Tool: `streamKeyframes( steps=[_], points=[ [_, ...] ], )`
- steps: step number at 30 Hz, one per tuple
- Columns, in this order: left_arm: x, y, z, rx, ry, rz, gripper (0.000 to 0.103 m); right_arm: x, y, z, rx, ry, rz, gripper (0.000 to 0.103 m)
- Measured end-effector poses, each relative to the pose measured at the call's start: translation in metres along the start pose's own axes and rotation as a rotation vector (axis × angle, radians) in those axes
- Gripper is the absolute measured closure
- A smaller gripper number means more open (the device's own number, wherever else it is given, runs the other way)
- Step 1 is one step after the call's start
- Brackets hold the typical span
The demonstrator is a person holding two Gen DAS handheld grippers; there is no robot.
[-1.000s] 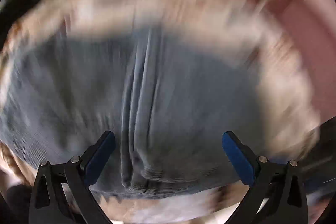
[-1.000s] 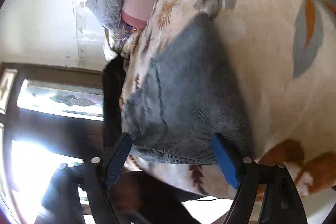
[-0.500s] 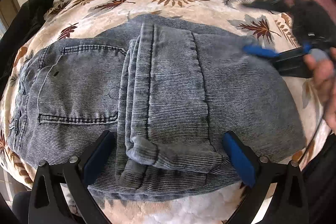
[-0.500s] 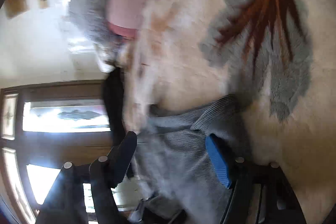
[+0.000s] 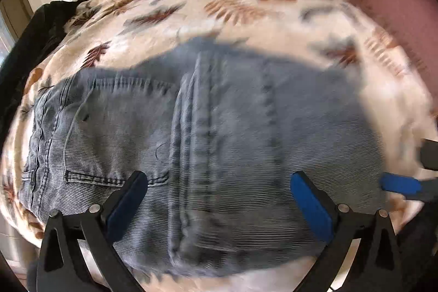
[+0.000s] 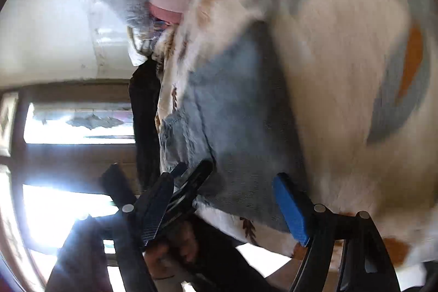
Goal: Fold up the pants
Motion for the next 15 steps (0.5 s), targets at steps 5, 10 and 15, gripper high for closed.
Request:
streamKeyframes(
  steps=[5, 10, 15],
  points=[
    [0.004, 0.001, -0.004, 0.034, -0.003, 0.019, 0.000, -0.026, -0.045, -0.007, 0.040, -0.053, -0.045, 0.018],
    [-0.001, 0.023, 0.023, -0.031, -0.027, 0.032, 0.000, 0.029, -0.070, 0.040, 0.005, 0.081, 0.058, 0.016],
    [-0.017, 0.011, -0.003, 0.032, 0.044, -0.076, 0.000, -0.030, -0.073, 0.001, 0.064, 0.032, -0.077, 0.015]
  ],
)
Point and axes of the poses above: each gripper's, at about its wrist camera, not at the fingertips, and z roughly the way its jaws point, x to its right, y to its underside, the point moved 8 cm from there along z, roughly the way its jaws point, and after that the axes turned 11 degrees about -z, right-handed, at the moved point
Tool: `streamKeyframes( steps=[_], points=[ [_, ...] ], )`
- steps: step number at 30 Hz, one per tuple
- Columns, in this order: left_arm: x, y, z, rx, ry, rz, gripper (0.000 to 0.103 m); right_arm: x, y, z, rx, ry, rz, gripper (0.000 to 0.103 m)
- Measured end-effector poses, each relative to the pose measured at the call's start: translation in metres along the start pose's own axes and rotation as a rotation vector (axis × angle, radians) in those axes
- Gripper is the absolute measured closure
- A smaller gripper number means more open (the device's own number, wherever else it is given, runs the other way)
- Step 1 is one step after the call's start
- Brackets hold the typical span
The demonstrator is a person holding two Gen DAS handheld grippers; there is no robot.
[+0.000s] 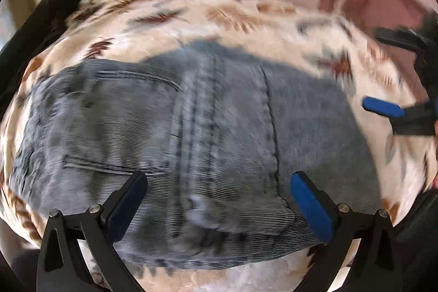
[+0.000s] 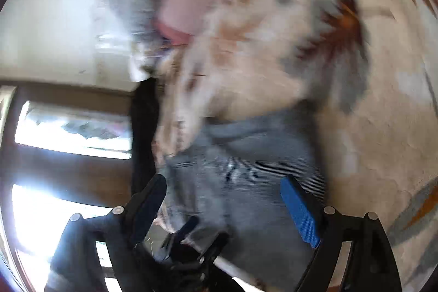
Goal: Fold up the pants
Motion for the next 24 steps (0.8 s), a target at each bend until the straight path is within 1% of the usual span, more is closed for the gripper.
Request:
streamKeyframes(
  steps=[1, 2, 3, 4, 5, 6, 8, 9, 10, 12, 13, 14, 15, 16, 17, 18, 19, 20, 21, 22, 24],
  points=[
    [-0.009, -0.003, -0.008, 0.017, 0.023, -0.043, 0.000, -0.005, 0.003, -0.001, 0.000, -0.009, -0.024, 0.015],
    [-0.016, -0.004, -0.015, 0.032, 0.039, -0.077, 0.000, -0.004, 0.009, 0.000, -0.006, 0.002, -0.038, 0.010],
    [-0.030, -0.006, -0.024, 0.058, 0.057, -0.128, 0.000, 0.005, 0.017, 0.011, -0.037, 0.051, -0.050, 0.007],
    [-0.040, -0.008, -0.033, 0.081, 0.065, -0.171, 0.000, 0.031, 0.034, 0.032, -0.122, 0.143, -0.033, 0.007],
    [-0.054, -0.008, -0.041, 0.105, 0.070, -0.216, 0.000, 0.044, 0.040, 0.039, -0.107, 0.148, -0.021, 0.007],
    [-0.067, -0.011, -0.048, 0.128, 0.071, -0.264, 0.000, 0.040, 0.037, 0.034, -0.071, 0.143, -0.032, 0.007],
    [-0.107, -0.014, -0.066, 0.189, 0.051, -0.377, 0.000, 0.024, 0.034, 0.027, -0.101, 0.187, -0.029, 0.007],
    [-0.123, -0.016, -0.070, 0.215, 0.040, -0.426, 0.000, 0.018, 0.032, 0.026, -0.094, 0.192, -0.036, 0.007],
    [-0.146, -0.017, -0.075, 0.235, 0.028, -0.501, 0.000, 0.005, 0.030, 0.022, -0.083, 0.182, -0.065, 0.007],
    [-0.174, -0.014, -0.076, 0.228, 0.024, -0.590, 0.000, -0.023, 0.032, 0.027, -0.101, 0.141, -0.117, 0.007],
    [-0.188, -0.011, -0.073, 0.209, 0.017, -0.631, 0.000, -0.043, 0.034, 0.034, -0.113, 0.099, -0.138, 0.007],
    [-0.196, -0.010, -0.071, 0.203, 0.020, -0.655, 0.000, -0.059, 0.039, 0.044, -0.129, 0.056, -0.158, 0.007],
    [-0.202, -0.008, -0.070, 0.200, 0.026, -0.673, 0.000, -0.072, 0.041, 0.056, -0.142, 0.031, -0.169, 0.007],
    [-0.209, -0.005, -0.070, 0.199, 0.025, -0.688, 0.000, -0.084, 0.042, 0.075, -0.164, -0.004, -0.182, 0.007],
    [-0.213, -0.004, -0.069, 0.197, 0.028, -0.695, 0.000, -0.087, 0.048, 0.092, -0.191, -0.024, -0.182, 0.007],
    [-0.218, 0.000, -0.070, 0.188, 0.034, -0.701, 0.000, -0.081, 0.053, 0.105, -0.220, -0.025, -0.163, 0.007],
    [-0.221, 0.005, -0.071, 0.180, 0.046, -0.712, 0.000, -0.069, 0.060, 0.120, -0.255, -0.003, -0.141, 0.007],
    [-0.223, 0.007, -0.069, 0.175, 0.055, -0.720, 0.000, -0.043, 0.071, 0.141, -0.326, 0.073, -0.101, 0.007],
    [-0.225, 0.009, -0.066, 0.164, 0.058, -0.722, 0.000, -0.035, 0.073, 0.147, -0.327, 0.075, -0.076, 0.008],
    [-0.227, 0.011, -0.066, 0.159, 0.065, -0.719, 0.000, -0.038, 0.069, 0.141, -0.281, 0.067, -0.070, 0.007],
    [-0.228, 0.013, -0.066, 0.162, 0.071, -0.706, 0.000, -0.051, 0.067, 0.134, -0.309, 0.099, -0.081, 0.007]
  ],
)
Point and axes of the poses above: each gripper's, at about its wrist camera, not at the fingertips, and z roughly the way its jaws point, x to its right, y to its underside, the point moved 8 cm from there along z, roughly the way its jaws point, and after that the axes turned 11 degrees about -z, right-handed, at the moved point
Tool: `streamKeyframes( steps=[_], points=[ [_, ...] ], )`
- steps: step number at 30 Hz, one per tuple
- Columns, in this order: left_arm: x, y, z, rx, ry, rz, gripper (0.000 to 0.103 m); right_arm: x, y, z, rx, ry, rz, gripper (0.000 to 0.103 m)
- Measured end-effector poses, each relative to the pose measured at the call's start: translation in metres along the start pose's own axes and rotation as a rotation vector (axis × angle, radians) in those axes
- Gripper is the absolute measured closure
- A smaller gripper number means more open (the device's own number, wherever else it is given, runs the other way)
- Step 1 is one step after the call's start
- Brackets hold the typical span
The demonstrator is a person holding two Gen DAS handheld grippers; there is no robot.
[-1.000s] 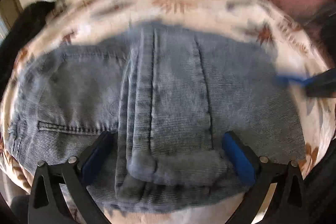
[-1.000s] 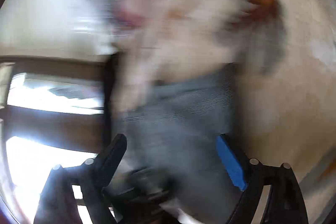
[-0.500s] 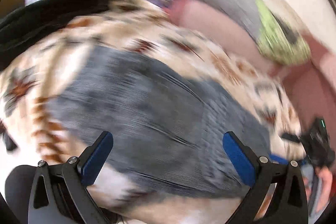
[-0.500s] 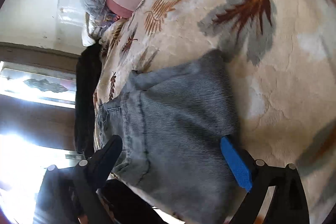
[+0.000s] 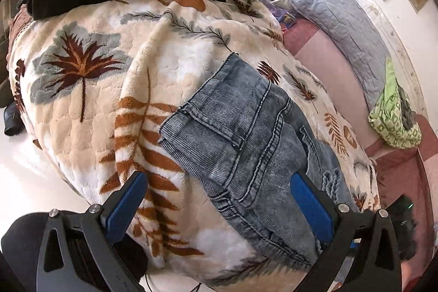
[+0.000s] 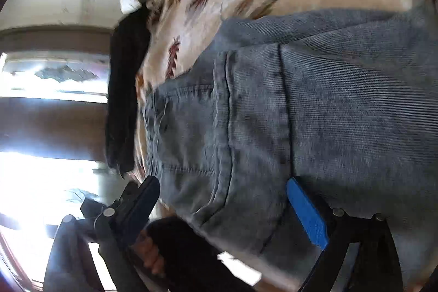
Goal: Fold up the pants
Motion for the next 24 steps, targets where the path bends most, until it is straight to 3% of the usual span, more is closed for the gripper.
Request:
streamKeyframes(
  steps=[2, 4, 6, 8, 13, 18, 21, 24],
  points=[
    [-0.003, -0.001, 0.001, 0.016, 0.009, -0.004, 0.000, -0.022, -0.007, -0.014, 0.054, 0.010, -0.069, 0.007],
    [-0.003, -0.001, 0.005, 0.004, 0.017, -0.004, 0.000, -0.045, -0.004, -0.010, 0.040, -0.063, -0.113, 0.007],
    [-0.001, -0.001, 0.006, 0.011, 0.022, 0.007, 0.000, -0.044, 0.009, 0.010, -0.013, -0.079, -0.126, 0.006],
    [0.001, -0.001, 0.008, 0.007, 0.027, 0.018, 0.000, -0.019, 0.029, 0.041, -0.128, -0.014, -0.080, 0.006],
    [0.002, -0.002, 0.008, 0.018, 0.037, 0.029, 0.000, -0.038, 0.006, 0.016, -0.035, -0.012, -0.126, 0.005],
    [0.018, -0.006, 0.002, 0.034, 0.047, 0.071, 0.000, -0.043, -0.069, -0.009, 0.057, 0.172, -0.230, 0.005],
    [0.046, -0.028, -0.014, 0.125, 0.020, 0.177, 0.000, -0.028, -0.120, 0.012, 0.030, 0.398, -0.316, 0.007],
    [0.054, -0.050, -0.004, 0.135, -0.132, 0.239, 0.000, -0.016, -0.143, 0.037, -0.036, 0.477, -0.356, 0.035]
  ],
)
Point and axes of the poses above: each gripper's, at about its wrist camera, not at the fingertips, and z roughly the way its jaws point, x to its right, y to its underside, the point moved 8 cm from there along z, roughly the way its jaws point, and after that the axes turned 11 degrees about -z, right-handed, at the moved point
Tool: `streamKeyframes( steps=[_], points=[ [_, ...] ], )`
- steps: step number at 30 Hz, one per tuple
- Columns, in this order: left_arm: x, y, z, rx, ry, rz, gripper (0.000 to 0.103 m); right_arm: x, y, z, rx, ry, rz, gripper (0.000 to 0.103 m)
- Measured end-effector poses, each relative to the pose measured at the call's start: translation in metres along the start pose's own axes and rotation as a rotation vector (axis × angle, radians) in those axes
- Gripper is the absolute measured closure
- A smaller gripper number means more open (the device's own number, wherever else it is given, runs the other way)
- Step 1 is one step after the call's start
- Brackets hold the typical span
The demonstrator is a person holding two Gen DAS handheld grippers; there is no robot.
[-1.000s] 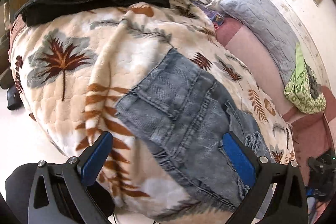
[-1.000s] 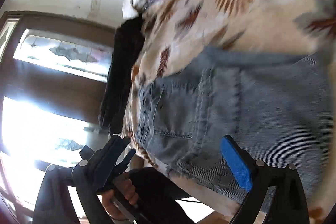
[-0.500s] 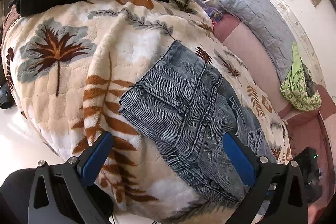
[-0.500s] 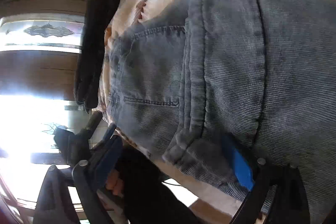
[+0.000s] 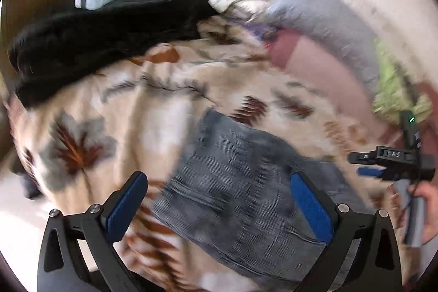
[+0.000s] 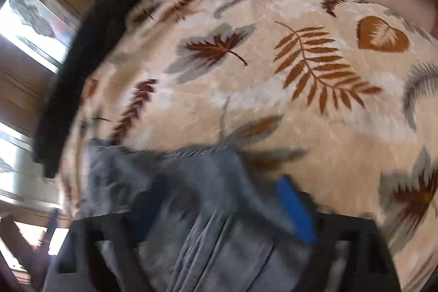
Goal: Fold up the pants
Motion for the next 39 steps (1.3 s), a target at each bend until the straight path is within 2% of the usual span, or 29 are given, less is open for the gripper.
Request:
streamKeyframes(
  steps=[1, 2, 4, 5, 6, 7, 9, 11, 13, 14, 16, 21, 22, 24, 26, 27, 28, 29, 31, 32, 33, 35, 37, 39],
  points=[
    [-0.004, 0.001, 0.013, -0.053, -0.054, 0.004, 0.000, 0.006, -0.001, 0.008, -0.024, 0.002, -0.003, 0.049],
    [-0.005, 0.004, 0.021, -0.092, -0.057, -0.004, 0.000, 0.006, -0.002, 0.016, -0.042, 0.007, -0.017, 0.055],
    [-0.009, 0.015, 0.039, -0.140, -0.084, -0.010, 0.000, 0.002, 0.000, 0.038, -0.096, 0.037, -0.070, 0.059],
    [-0.009, 0.019, 0.047, -0.152, -0.107, 0.018, 0.000, 0.002, 0.003, 0.045, -0.115, 0.038, -0.084, 0.070],
    [-0.009, 0.025, 0.057, -0.170, -0.134, 0.048, 0.004, 0.000, 0.006, 0.053, -0.128, 0.051, -0.114, 0.072],
    [-0.013, 0.035, 0.072, -0.225, -0.159, 0.066, 0.009, -0.002, 0.005, 0.053, -0.124, 0.067, -0.137, 0.075],
    [-0.016, 0.037, 0.078, -0.215, -0.155, 0.077, 0.009, -0.008, 0.003, 0.047, -0.099, 0.131, -0.200, 0.081],
    [-0.014, 0.039, 0.074, -0.207, -0.188, 0.107, 0.014, -0.014, 0.000, 0.039, -0.047, 0.251, -0.288, 0.094],
    [-0.017, 0.041, 0.072, -0.205, -0.196, 0.097, 0.014, -0.014, 0.001, 0.043, -0.039, 0.317, -0.312, 0.099],
    [-0.018, 0.042, 0.071, -0.202, -0.196, 0.093, 0.015, -0.009, 0.004, 0.051, -0.061, 0.326, -0.304, 0.099],
    [-0.020, 0.045, 0.068, -0.202, -0.205, 0.100, 0.015, -0.006, 0.004, 0.054, -0.038, 0.309, -0.281, 0.099],
    [-0.020, 0.043, 0.067, -0.208, -0.190, 0.095, 0.015, -0.010, -0.004, 0.010, 0.071, 0.207, -0.177, 0.093],
    [-0.020, 0.044, 0.068, -0.207, -0.192, 0.097, 0.015, -0.018, -0.002, -0.002, 0.095, 0.160, -0.172, 0.087],
    [-0.019, 0.045, 0.067, -0.205, -0.194, 0.093, 0.015, -0.031, 0.001, -0.011, 0.105, 0.080, -0.160, 0.064],
    [-0.020, 0.046, 0.066, -0.195, -0.194, 0.098, 0.014, -0.041, 0.008, 0.000, 0.082, -0.041, -0.123, 0.030],
    [-0.021, 0.047, 0.065, -0.190, -0.196, 0.100, 0.013, -0.039, 0.014, 0.016, 0.038, -0.072, -0.108, 0.029],
    [-0.021, 0.047, 0.064, -0.187, -0.196, 0.102, 0.013, -0.029, 0.021, 0.035, -0.022, -0.033, -0.087, 0.029],
    [-0.020, 0.047, 0.064, -0.188, -0.193, 0.096, 0.013, -0.011, 0.030, 0.055, -0.092, 0.036, -0.034, 0.034],
    [-0.020, 0.044, 0.056, -0.203, -0.156, 0.061, 0.015, -0.010, 0.025, 0.043, -0.020, 0.017, 0.013, 0.035],
    [-0.023, 0.041, 0.047, -0.193, -0.131, 0.035, 0.015, -0.023, 0.022, 0.025, 0.030, -0.047, 0.006, 0.035],
    [-0.026, 0.037, 0.036, -0.163, -0.102, 0.001, 0.015, -0.031, 0.022, 0.015, 0.056, -0.075, -0.010, 0.035],
    [-0.034, 0.029, 0.013, -0.110, -0.050, -0.073, 0.015, -0.048, 0.027, -0.019, 0.129, -0.065, -0.052, 0.033],
    [-0.043, 0.027, -0.002, -0.099, -0.002, -0.143, 0.015, -0.067, 0.041, -0.036, 0.148, -0.136, -0.065, 0.030],
    [-0.051, 0.032, -0.007, -0.130, 0.049, -0.228, 0.015, -0.081, 0.060, -0.037, 0.126, -0.222, -0.051, 0.027]
  ],
)
Point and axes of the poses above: each gripper's, at about its wrist camera, not at the fingertips, and z roughly the way its jaws point, x to its right, y to its underside, the point moved 8 cm from there along z, roughly the way its jaws point, and after that the axes turned 11 degrees about -z, right-handed, at the moved point
